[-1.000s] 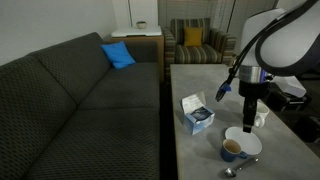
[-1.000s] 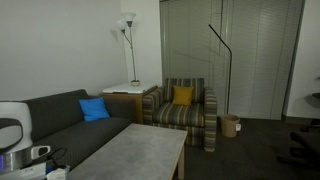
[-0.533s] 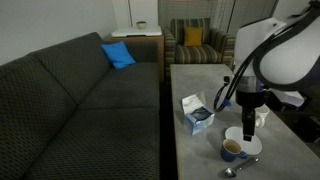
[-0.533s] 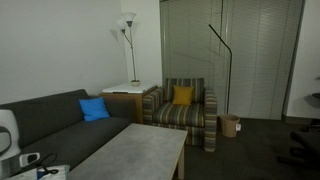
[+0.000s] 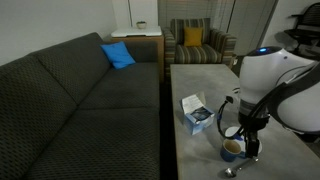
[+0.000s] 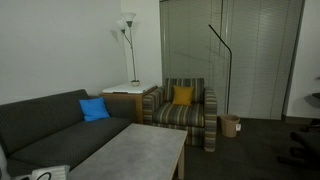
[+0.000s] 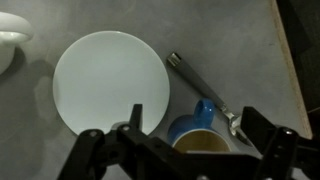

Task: Place the blue mug next to the white mug

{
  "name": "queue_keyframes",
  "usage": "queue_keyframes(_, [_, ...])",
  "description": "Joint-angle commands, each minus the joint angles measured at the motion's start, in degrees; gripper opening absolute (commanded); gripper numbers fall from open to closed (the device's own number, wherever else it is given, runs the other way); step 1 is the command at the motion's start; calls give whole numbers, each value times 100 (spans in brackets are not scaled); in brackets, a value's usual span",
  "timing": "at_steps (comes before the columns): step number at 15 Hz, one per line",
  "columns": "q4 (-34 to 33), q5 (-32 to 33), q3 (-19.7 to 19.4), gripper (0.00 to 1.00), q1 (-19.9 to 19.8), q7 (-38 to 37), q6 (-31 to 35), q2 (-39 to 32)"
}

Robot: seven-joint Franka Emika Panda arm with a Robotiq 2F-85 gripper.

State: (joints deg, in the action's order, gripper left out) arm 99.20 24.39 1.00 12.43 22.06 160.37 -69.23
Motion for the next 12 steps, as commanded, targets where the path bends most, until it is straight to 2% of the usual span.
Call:
queue_keyframes(1, [51, 194, -245, 100, 86, -170, 983, -304])
queue_keyframes(5, [-22, 123, -345, 100, 138, -129, 1569, -600])
queue_keyframes(12, [-43, 94, -324, 100, 185, -86, 1755, -722])
